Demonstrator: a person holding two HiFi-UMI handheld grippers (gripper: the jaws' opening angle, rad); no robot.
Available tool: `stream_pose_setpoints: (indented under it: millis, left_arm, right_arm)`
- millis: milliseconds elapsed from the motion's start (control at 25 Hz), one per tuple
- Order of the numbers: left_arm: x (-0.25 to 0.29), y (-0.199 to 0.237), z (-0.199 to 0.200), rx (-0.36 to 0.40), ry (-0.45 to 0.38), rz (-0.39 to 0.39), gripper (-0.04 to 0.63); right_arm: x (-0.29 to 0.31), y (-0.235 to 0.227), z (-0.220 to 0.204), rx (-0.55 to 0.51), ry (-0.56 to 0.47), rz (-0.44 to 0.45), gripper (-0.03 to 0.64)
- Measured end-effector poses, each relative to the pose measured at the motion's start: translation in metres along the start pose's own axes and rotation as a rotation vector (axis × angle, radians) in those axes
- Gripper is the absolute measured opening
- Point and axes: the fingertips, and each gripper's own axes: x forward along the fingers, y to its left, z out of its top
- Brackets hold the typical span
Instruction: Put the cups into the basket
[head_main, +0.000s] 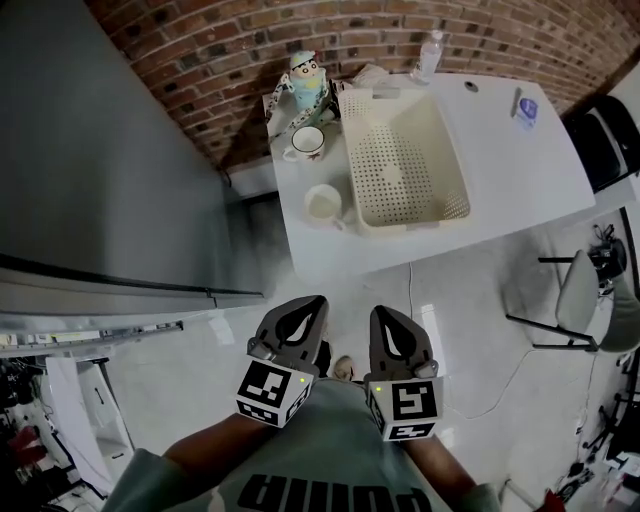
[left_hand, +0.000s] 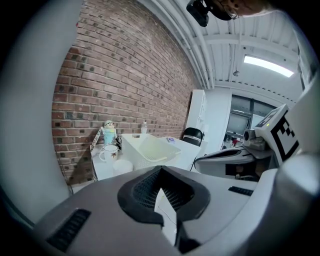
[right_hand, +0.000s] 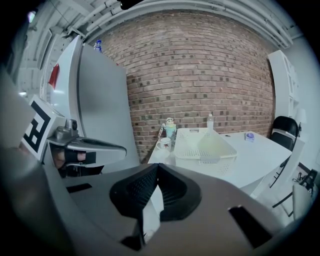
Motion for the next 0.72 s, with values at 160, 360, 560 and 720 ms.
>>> stream_pose_setpoints:
  millis: [160,360,560,720]
  left_arm:
    - [0.011,0.016,0.009,-0.002,-0.014,-0.022,0.006]
    - [0.025,0.031,0.026,0.006,-0.035,-0.07,0.006]
    - [0.028,0.044,0.038,0.016,-0.053,-0.107,0.006]
    - [0.027,0.05,0.043,0.019,-0.069,-0.117,0.006]
  right_arm:
    - [0.017,-0.001,0.01,-0.014,0.01,-0.021,0.011]
    - [0.031,0.0,0.03,-0.03,-0.001,-0.057,0.011]
    - [0.04,0.008,0.044,-0.046,-0.008,-0.086,0.011]
    - [0.045,0.015,0.051,-0.078,-0.017,-0.092,0.011]
